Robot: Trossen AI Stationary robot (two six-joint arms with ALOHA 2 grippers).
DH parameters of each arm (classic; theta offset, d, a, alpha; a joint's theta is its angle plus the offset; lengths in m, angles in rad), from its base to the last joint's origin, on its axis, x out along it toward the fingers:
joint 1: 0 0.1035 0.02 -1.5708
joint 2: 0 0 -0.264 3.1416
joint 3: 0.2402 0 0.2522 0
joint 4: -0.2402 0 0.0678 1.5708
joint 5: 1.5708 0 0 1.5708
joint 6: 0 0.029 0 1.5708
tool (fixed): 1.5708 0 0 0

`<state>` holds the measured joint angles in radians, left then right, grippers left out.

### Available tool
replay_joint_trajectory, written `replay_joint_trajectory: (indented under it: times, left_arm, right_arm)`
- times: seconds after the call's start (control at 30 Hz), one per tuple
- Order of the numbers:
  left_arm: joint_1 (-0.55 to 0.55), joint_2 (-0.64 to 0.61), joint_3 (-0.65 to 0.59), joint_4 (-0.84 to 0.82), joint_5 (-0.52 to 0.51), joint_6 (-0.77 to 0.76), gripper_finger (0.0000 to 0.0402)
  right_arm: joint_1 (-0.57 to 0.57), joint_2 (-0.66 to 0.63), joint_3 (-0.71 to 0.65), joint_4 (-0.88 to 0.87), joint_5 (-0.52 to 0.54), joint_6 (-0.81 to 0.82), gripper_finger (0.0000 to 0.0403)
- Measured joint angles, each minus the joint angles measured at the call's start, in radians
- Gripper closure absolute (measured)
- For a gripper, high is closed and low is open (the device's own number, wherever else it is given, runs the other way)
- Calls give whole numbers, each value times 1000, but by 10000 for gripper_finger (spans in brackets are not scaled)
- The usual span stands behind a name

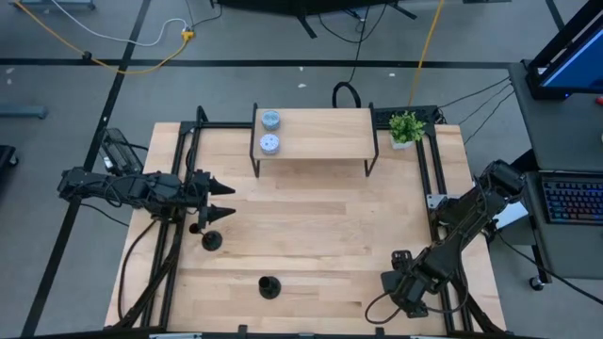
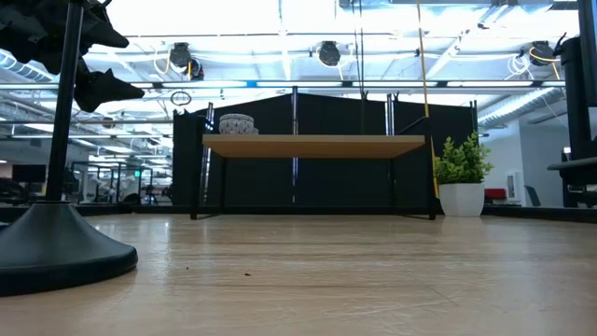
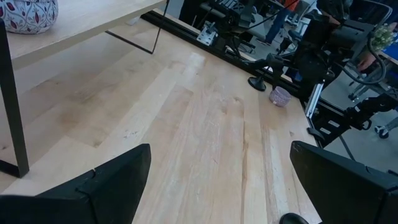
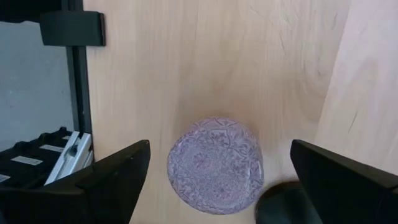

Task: Pick & Place candle stick holders
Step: Put the pink scented candle on the shelf

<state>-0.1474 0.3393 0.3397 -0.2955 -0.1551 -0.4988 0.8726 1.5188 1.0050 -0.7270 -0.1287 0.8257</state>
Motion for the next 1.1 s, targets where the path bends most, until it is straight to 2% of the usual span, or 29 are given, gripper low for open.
replay_joint_trajectory:
  times: [0.37,0.63,1.1]
  left_arm:
    - [0,0,0,-1,0,4,9]
    - [0,0,0,-24,0,-1,9]
    - [0,0,0,-25,0,-3,9]
  right_arm:
    - [50,0,0,2,2,26,23]
    - [64,2,-1,20,86,68,23]
    - [93,2,-41,67,73,133,23]
